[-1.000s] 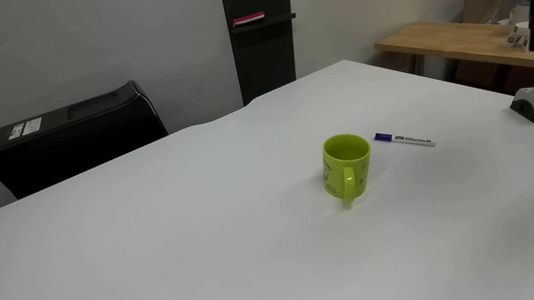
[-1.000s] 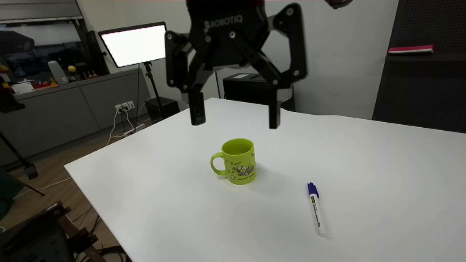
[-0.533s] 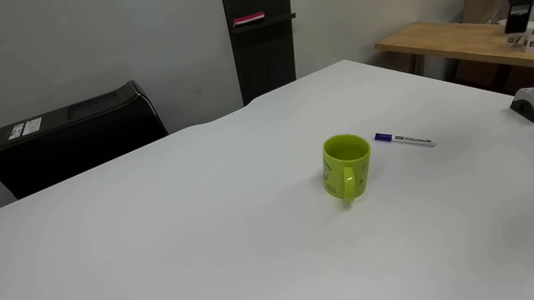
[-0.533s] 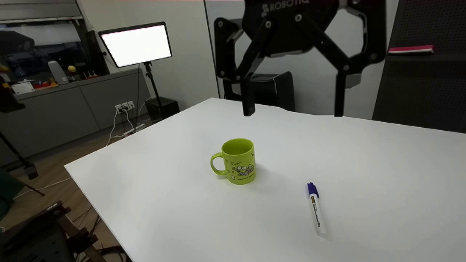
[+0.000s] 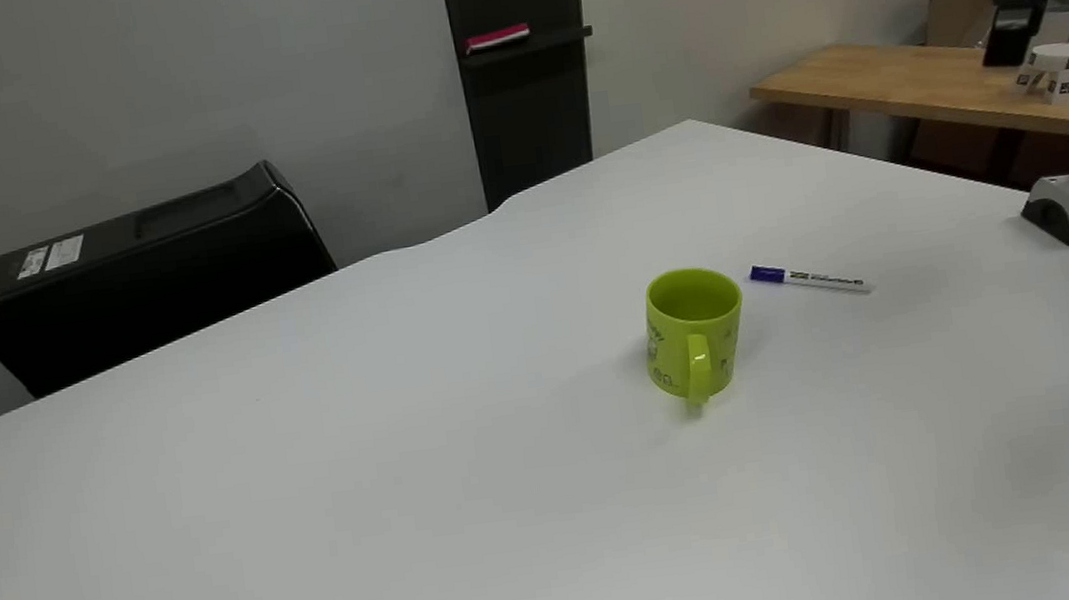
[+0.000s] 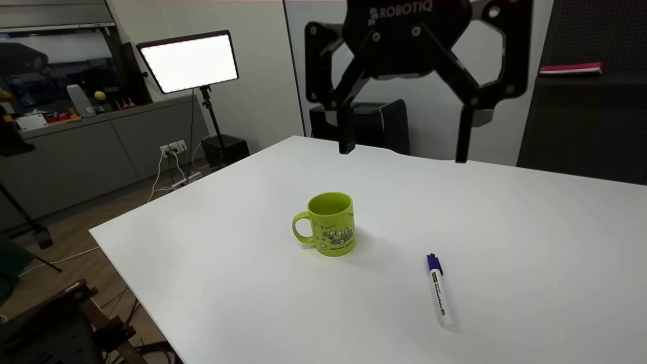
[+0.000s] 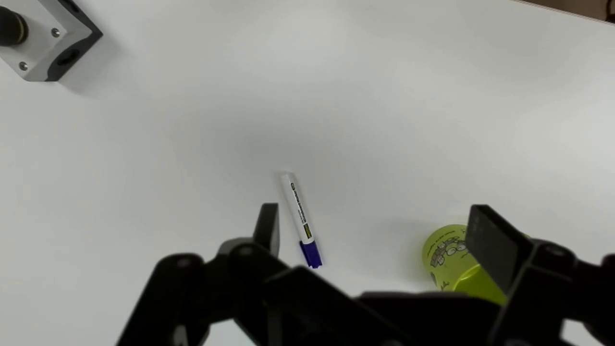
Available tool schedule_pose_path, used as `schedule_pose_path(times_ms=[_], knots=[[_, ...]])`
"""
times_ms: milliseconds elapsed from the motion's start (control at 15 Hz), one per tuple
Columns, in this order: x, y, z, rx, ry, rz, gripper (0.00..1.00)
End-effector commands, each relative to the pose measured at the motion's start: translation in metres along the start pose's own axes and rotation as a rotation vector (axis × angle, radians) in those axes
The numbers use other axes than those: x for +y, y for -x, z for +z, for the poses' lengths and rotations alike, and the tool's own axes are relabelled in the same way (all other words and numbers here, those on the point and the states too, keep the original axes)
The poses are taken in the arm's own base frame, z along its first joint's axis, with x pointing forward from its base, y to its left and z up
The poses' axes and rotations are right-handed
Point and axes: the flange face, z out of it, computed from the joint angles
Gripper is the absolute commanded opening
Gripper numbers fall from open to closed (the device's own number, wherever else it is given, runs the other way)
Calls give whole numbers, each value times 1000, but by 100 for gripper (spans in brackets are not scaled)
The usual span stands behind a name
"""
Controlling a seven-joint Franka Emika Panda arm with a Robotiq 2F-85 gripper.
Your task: Put the marker inside the mug.
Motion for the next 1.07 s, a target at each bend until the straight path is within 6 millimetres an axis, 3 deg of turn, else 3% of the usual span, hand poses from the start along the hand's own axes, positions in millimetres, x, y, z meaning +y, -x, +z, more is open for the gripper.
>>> schedule_pose_path(times_ms=[0,467,1000], knots=[[0,0,0,-1,0,0,100],[0,0,0,-1,-1,1,100],[9,-16,42,-46,-3,-14,100]])
